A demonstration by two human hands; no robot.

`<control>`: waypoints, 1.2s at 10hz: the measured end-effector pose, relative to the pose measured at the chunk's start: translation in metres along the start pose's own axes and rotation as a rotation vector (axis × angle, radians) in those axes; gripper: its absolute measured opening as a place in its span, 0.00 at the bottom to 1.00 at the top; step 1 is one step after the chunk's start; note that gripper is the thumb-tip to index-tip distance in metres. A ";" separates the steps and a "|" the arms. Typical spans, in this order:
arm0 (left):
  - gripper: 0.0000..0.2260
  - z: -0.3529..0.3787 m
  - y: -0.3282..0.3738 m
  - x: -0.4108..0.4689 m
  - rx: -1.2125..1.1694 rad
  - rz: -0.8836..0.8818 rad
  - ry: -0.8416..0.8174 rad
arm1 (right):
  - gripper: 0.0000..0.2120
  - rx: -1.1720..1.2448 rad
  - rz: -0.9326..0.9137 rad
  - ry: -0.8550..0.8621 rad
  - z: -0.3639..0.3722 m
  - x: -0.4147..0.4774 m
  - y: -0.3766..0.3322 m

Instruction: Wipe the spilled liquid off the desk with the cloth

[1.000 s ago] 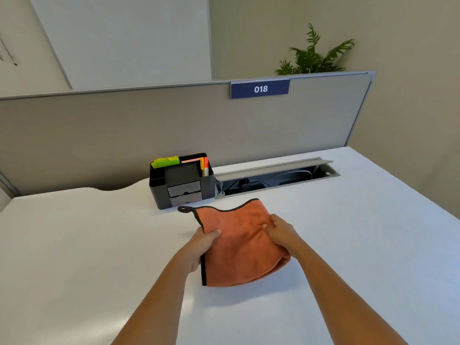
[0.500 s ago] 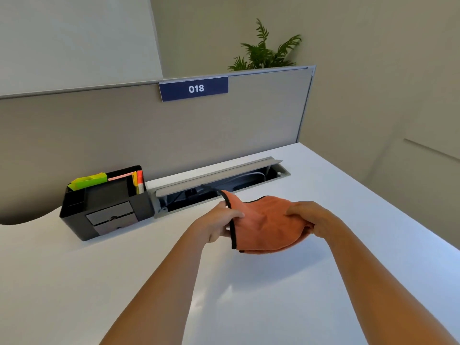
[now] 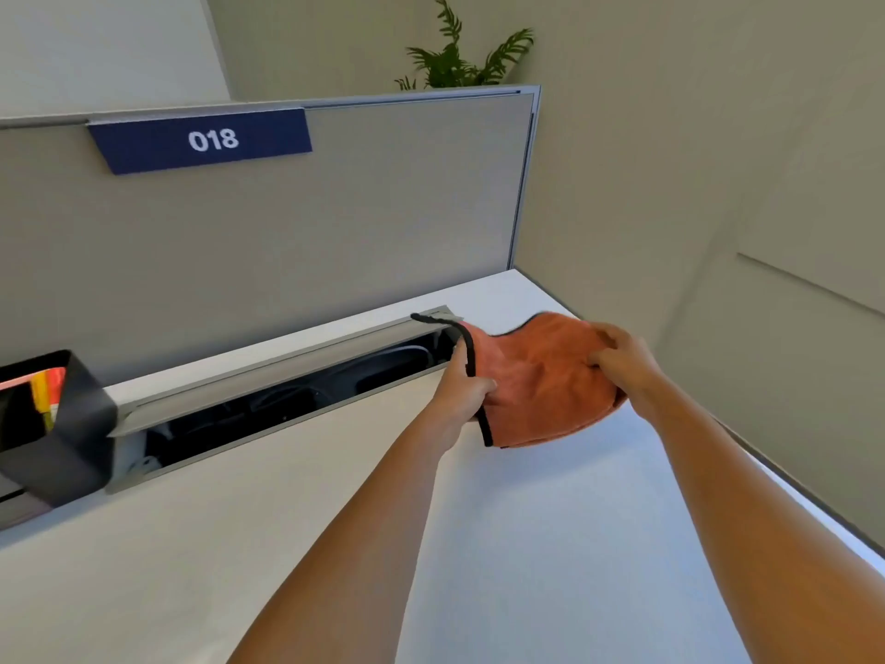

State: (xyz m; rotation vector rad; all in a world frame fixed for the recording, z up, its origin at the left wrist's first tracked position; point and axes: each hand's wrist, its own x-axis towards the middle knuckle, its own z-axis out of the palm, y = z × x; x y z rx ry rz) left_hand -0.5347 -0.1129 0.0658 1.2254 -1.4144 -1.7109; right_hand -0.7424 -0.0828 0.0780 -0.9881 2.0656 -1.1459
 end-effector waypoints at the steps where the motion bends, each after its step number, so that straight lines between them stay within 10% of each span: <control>1: 0.35 0.015 -0.003 0.027 -0.097 0.061 0.036 | 0.26 0.052 -0.067 0.042 -0.008 0.036 -0.002; 3: 0.44 0.039 -0.035 0.050 0.005 -0.006 0.152 | 0.19 -0.102 -0.032 0.172 -0.005 0.066 0.054; 6: 0.23 0.055 -0.053 0.040 1.061 0.345 0.279 | 0.11 -0.339 -0.252 0.350 0.004 0.055 0.073; 12: 0.25 0.041 -0.069 0.018 1.158 0.344 0.099 | 0.17 -0.800 -0.285 0.253 -0.011 0.031 0.073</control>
